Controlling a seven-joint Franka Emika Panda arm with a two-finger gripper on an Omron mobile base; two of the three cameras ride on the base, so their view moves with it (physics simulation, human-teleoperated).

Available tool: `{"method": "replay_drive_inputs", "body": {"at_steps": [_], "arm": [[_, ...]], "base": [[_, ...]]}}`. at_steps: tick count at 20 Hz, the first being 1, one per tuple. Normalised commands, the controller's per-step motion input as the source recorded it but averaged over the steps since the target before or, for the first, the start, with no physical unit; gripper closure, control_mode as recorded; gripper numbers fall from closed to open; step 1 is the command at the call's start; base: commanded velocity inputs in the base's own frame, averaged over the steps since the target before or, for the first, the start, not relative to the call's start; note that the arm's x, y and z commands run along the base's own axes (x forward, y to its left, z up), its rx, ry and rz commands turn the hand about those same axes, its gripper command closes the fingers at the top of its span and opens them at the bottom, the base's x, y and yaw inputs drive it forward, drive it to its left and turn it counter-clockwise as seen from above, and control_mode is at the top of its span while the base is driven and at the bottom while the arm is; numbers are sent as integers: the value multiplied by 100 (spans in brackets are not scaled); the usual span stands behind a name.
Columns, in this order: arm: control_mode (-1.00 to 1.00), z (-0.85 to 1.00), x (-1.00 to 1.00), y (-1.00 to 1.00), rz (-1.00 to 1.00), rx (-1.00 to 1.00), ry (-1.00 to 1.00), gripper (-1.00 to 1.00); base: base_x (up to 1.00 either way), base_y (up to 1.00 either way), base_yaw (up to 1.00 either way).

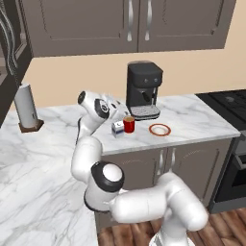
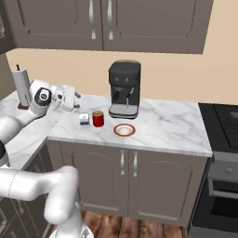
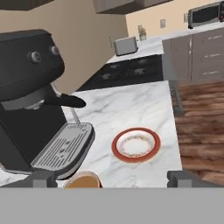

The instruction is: Take a sugar cube from the saucer and place it inside the coffee. Then, grab milk from the fridge and place it next to the coffee on the counter to sweeten the coffee.

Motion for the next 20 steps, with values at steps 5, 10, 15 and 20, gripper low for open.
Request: {"method": "replay_drive_inputs", "body": {"at_steps": [5,10,15,20], "arm": [[-100,54,-100,-72,-12,3,-13,-100],[-100,11,-59,-45,-4,2,-14,-100],[-100,0,-19,-32,0,3,0,-100],[-100,0,-56,-35,0,2,0,-100]], "base": [[0,0,0],[0,0,0],[0,0,0],[0,0,0]]}}
